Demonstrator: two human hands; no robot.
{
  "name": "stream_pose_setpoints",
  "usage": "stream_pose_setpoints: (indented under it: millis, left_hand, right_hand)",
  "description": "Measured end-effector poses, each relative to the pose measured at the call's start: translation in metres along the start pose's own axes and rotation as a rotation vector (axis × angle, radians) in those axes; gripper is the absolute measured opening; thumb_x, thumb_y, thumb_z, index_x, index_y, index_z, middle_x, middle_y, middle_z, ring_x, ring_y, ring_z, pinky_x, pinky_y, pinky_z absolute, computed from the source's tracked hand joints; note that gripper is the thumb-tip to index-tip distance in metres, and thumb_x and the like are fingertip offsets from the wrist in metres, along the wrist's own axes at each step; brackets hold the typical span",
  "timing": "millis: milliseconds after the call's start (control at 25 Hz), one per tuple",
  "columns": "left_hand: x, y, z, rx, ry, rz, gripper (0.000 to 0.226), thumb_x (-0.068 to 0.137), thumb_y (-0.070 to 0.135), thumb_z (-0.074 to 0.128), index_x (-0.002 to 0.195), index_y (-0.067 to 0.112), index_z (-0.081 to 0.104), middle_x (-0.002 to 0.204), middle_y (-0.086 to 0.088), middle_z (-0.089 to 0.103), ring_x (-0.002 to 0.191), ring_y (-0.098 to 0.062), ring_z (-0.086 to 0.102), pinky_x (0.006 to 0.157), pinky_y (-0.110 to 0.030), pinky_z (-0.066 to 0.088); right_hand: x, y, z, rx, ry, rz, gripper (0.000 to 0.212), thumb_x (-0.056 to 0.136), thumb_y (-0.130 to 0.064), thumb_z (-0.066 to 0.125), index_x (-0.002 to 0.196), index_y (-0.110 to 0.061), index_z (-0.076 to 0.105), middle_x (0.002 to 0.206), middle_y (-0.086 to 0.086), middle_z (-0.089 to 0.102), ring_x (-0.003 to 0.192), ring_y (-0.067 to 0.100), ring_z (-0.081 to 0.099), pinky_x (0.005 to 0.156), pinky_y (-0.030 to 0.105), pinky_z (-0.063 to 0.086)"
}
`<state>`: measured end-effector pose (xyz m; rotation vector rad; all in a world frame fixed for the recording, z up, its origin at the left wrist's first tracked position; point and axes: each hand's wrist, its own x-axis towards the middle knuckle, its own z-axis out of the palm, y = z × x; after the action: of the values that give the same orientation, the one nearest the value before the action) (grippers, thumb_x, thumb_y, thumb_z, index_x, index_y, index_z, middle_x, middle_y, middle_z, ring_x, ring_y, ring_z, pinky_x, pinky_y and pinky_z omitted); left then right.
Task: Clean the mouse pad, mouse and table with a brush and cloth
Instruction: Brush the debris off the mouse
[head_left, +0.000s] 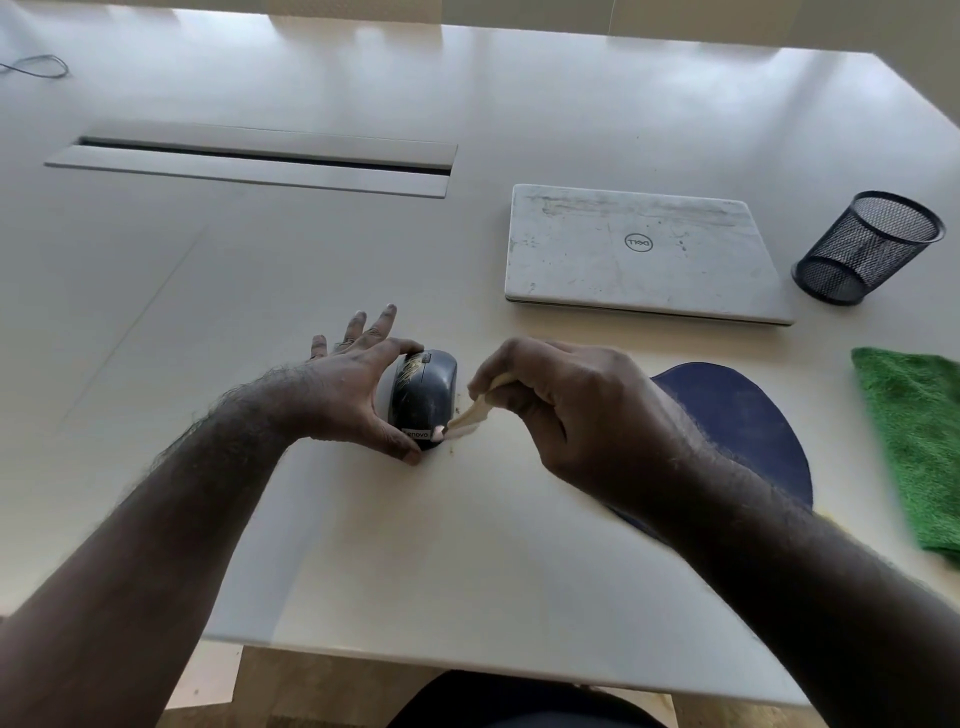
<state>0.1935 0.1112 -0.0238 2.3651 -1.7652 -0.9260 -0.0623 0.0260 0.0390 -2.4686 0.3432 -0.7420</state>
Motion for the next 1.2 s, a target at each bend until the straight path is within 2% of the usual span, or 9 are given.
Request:
stream_pose_setpoints:
  millis: [160, 240, 400, 480, 640, 880, 1080, 1120, 1200]
  left_hand:
    - [0.0, 0.001, -0.001, -0.005, -0.007, -0.003, 0.124, 0.048, 0.069, 0.082, 0.148, 0.04, 0.016, 0.156, 0.01, -0.031, 0.138, -0.015, -0.036, 0.113, -0.057, -0.018]
    - [0.0, 0.002, -0.001, 0.001, -0.005, -0.009, 0.123, 0.049, 0.067, 0.082, 0.149, 0.04, 0.015, 0.156, 0.01, -0.031, 0.138, -0.015, -0.036, 0.113, -0.057, -0.017]
    - [0.0, 0.001, -0.001, 0.001, -0.004, -0.004, 0.124, 0.048, 0.068, 0.082, 0.149, 0.04, 0.015, 0.156, 0.011, -0.031, 0.138, -0.015, -0.036, 0.113, -0.058, -0.017]
    - [0.0, 0.0, -0.001, -0.005, -0.007, -0.003, 0.123, 0.048, 0.067, 0.082, 0.148, 0.04, 0.015, 0.156, 0.011, -0.031, 0.138, -0.015, -0.036, 0.113, -0.058, -0.017]
    - [0.0, 0.0, 0.0, -0.003, -0.003, -0.003, 0.125, 0.046, 0.071, 0.081, 0.148, 0.042, 0.014, 0.156, 0.011, -0.03, 0.138, -0.015, -0.035, 0.113, -0.058, -0.015]
    - [0.002, -0.002, 0.001, -0.013, -0.004, 0.005, 0.128, 0.041, 0.076, 0.078, 0.148, 0.043, 0.014, 0.156, 0.013, -0.031, 0.138, -0.013, -0.036, 0.113, -0.056, -0.017]
    - [0.004, -0.005, 0.003, -0.002, 0.004, 0.015, 0.135, 0.029, 0.09, 0.066, 0.145, 0.046, 0.014, 0.156, 0.013, -0.03, 0.139, -0.014, -0.034, 0.113, -0.056, -0.015]
    - [0.004, -0.006, 0.003, 0.0, 0.007, 0.019, 0.135, 0.028, 0.091, 0.066, 0.145, 0.046, 0.014, 0.156, 0.013, -0.03, 0.138, -0.014, -0.034, 0.113, -0.056, -0.016]
    - [0.005, -0.007, 0.003, -0.008, 0.001, 0.022, 0.135, 0.029, 0.09, 0.067, 0.145, 0.046, 0.014, 0.156, 0.013, -0.029, 0.138, -0.014, -0.035, 0.112, -0.054, -0.017]
  right_hand:
    - [0.008, 0.003, 0.001, -0.002, 0.124, 0.024, 0.011, 0.096, -0.014, 0.062, 0.103, -0.012, 0.071, 0.092, -0.007, 0.071, 0.074, 0.009, 0.065, 0.064, 0.034, 0.055]
    - [0.008, 0.002, 0.006, -0.004, 0.083, 0.055, 0.012, 0.096, -0.014, 0.062, 0.104, -0.012, 0.071, 0.093, -0.006, 0.071, 0.074, 0.008, 0.064, 0.064, 0.034, 0.055]
    - [0.011, 0.006, -0.001, 0.0, 0.086, 0.026, 0.011, 0.093, -0.007, 0.064, 0.101, -0.012, 0.07, 0.089, -0.008, 0.072, 0.075, -0.002, 0.062, 0.067, 0.014, 0.049]
    - [0.013, 0.006, -0.001, 0.018, 0.114, 0.018, 0.009, 0.094, -0.008, 0.064, 0.101, -0.009, 0.071, 0.091, -0.006, 0.072, 0.077, 0.001, 0.064, 0.07, 0.017, 0.052]
    - [0.008, 0.001, 0.002, 0.022, 0.009, 0.017, 0.01, 0.094, -0.012, 0.064, 0.1, -0.017, 0.07, 0.089, -0.011, 0.07, 0.073, 0.002, 0.062, 0.064, 0.03, 0.055]
    - [0.005, -0.002, 0.001, 0.035, 0.048, -0.015, 0.011, 0.095, -0.018, 0.062, 0.102, -0.017, 0.071, 0.09, -0.016, 0.067, 0.074, -0.005, 0.06, 0.064, 0.021, 0.053]
    - [0.003, 0.004, -0.004, 0.06, 0.026, 0.023, 0.012, 0.092, -0.007, 0.062, 0.098, -0.014, 0.07, 0.086, -0.014, 0.072, 0.075, -0.006, 0.063, 0.067, 0.01, 0.049]
    - [0.004, 0.006, -0.003, 0.069, 0.047, 0.038, 0.012, 0.093, -0.007, 0.062, 0.098, -0.012, 0.071, 0.087, -0.014, 0.071, 0.077, -0.007, 0.064, 0.069, 0.009, 0.049]
    - [0.007, 0.007, 0.003, 0.1, 0.106, 0.099, 0.013, 0.093, -0.004, 0.062, 0.1, -0.01, 0.071, 0.09, -0.009, 0.074, 0.081, -0.003, 0.068, 0.073, 0.016, 0.055]
